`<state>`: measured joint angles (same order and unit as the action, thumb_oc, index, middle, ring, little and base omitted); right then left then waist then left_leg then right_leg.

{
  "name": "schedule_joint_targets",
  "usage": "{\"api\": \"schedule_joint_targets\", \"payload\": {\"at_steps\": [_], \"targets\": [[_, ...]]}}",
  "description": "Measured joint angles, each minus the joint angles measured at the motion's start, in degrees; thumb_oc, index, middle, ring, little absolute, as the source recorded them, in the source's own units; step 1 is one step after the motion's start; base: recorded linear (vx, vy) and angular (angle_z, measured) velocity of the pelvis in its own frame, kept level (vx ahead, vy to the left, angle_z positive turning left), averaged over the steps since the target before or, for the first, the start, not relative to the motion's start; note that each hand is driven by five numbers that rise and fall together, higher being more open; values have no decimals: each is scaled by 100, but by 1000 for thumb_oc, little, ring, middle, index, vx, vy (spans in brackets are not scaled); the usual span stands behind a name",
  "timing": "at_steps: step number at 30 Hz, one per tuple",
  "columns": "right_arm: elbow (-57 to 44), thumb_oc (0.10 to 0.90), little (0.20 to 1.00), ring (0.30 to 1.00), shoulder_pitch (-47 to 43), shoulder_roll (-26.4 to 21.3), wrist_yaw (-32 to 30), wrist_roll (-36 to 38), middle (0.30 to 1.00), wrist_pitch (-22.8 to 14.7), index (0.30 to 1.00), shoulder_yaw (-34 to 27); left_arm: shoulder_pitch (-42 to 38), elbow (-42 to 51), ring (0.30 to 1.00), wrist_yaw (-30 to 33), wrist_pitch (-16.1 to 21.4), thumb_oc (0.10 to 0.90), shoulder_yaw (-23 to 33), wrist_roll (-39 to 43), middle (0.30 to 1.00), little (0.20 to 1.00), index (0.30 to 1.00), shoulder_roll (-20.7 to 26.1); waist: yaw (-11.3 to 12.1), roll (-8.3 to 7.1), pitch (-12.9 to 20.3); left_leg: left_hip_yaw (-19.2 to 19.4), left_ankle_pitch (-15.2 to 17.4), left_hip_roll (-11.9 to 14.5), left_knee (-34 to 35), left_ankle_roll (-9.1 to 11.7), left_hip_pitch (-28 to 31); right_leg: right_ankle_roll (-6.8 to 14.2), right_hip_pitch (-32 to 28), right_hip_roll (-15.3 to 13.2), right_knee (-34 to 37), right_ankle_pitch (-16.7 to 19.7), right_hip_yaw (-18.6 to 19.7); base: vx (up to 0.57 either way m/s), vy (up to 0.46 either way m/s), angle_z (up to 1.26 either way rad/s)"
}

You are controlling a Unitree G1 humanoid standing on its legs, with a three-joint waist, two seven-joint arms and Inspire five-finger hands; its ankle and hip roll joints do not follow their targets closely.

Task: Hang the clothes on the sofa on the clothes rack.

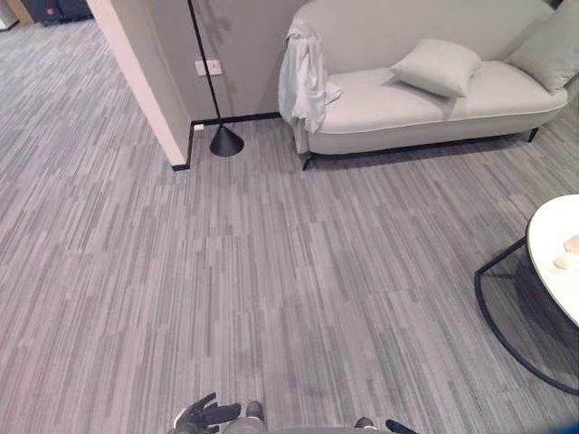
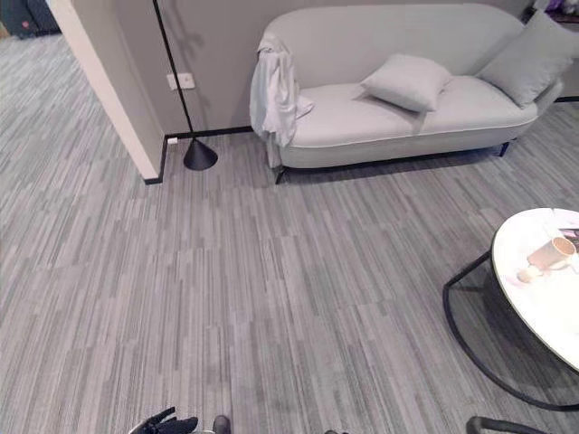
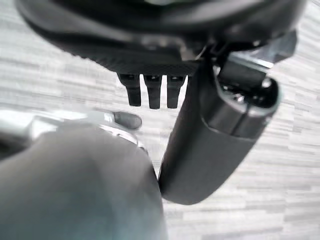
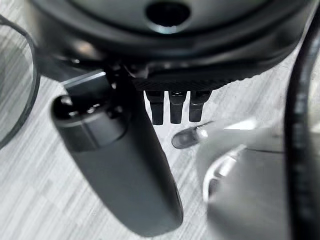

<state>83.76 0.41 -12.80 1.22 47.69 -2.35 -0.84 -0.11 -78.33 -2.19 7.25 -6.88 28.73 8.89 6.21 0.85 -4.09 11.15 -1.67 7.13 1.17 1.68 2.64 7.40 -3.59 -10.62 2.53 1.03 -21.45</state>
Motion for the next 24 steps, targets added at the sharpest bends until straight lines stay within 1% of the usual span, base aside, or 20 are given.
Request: {"api": "schedule_joint_targets", "payload": {"at_steps": [1, 2, 3, 5, 6, 9, 10, 12, 16, 20, 24], "targets": [[-127, 800, 900, 900, 43, -4, 4, 1, 900, 2, 900, 156, 63, 18, 900, 10, 8, 800, 43, 2, 900, 900, 900, 4, -19, -26, 93, -41, 39, -3, -113, 87, -30, -23, -90, 7, 114, 19, 21, 9, -67, -14], [-182, 800, 900, 900, 66, 23, 16, 0, 900, -4, 900, 198, 75, 15, 900, 12, 6, 800, 40, 3, 900, 900, 900, -13, -18, -14, 162, -48, 52, 0, -93, 105, -20, -21, -107, 24, 152, 22, 19, 26, -100, -2], [-283, 800, 900, 900, 95, -10, 28, -3, 900, -24, 900, 260, 85, 12, 900, 9, 1, 800, 40, 2, 900, 900, 900, -39, -29, 30, 279, -69, 64, 26, 2, 142, 9, -13, -80, 60, 152, 27, -8, 19, -56, 6], [-340, 800, 900, 900, 66, 6, 51, -5, 900, -31, 900, 267, 78, 18, 900, 6, 8, 800, 36, 2, 900, 900, 900, -44, -19, 33, 291, -81, 97, 42, 27, 234, 22, 5, -71, 71, 148, 39, -16, 13, -74, 6], [-376, 800, 900, 900, 4, 92, 76, -16, 900, -45, 900, 335, 75, 22, 900, 6, 7, 800, 17, 2, 900, 900, 900, -20, -19, -2, 325, -102, 124, 25, 40, 286, 42, 32, -85, 46, 149, 55, -20, 22, -110, 4], [-370, 800, 900, 900, -90, 323, 146, -369, 900, -49, 900, 659, 69, 27, 900, 4, 5, 800, -173, -5, 900, 900, 900, 132, -17, -184, 360, -189, 132, -24, 57, 299, 51, 63, -132, 6, 170, 71, -66, 12, -65, 11], [-344, 800, 900, 900, -112, 406, 178, -495, 900, -41, 900, 676, 74, 22, 900, -3, 4, 800, -182, -9, 900, 900, 900, 151, -9, -206, 371, -236, 154, -28, 63, 330, 58, 74, -157, -3, 170, 77, -111, 16, -58, 17], [-307, 800, 900, 900, -119, 420, 196, -696, 900, -41, 900, 710, 73, 23, 900, -2, 4, 800, -188, -9, 900, 900, 900, 148, 7, -197, 377, -261, 185, -48, 67, 369, 67, 97, -158, -25, 171, 85, -127, 12, -46, 9], [-365, 800, 900, 900, -119, 378, 239, -741, 900, -40, 900, 834, 105, -1, 900, -2, -1, 800, -228, -20, 900, 900, 900, 145, 6, -144, 411, -316, 176, -114, 65, 355, 56, 137, -176, -86, 172, 111, -135, 13, -37, 5], [-403, 800, 900, 900, -117, 340, 236, -1359, 900, -32, 900, 1087, 129, 0, 900, -2, -2, 800, -252, -287, 900, 900, 900, 127, -16, -132, 544, -320, 169, -120, 73, 343, 77, 143, -198, -88, 185, 119, -132, 29, 0, 0], [-427, 800, 900, 900, -113, 295, 237, -1601, 900, -11, 900, 1122, 169, 25, 900, 7, 4, 800, -422, -535, 900, 900, 900, 122, -42, -62, 586, -327, 166, -136, 95, 339, 92, 148, -252, -87, 240, 135, -135, 38, 30, 1]]}}
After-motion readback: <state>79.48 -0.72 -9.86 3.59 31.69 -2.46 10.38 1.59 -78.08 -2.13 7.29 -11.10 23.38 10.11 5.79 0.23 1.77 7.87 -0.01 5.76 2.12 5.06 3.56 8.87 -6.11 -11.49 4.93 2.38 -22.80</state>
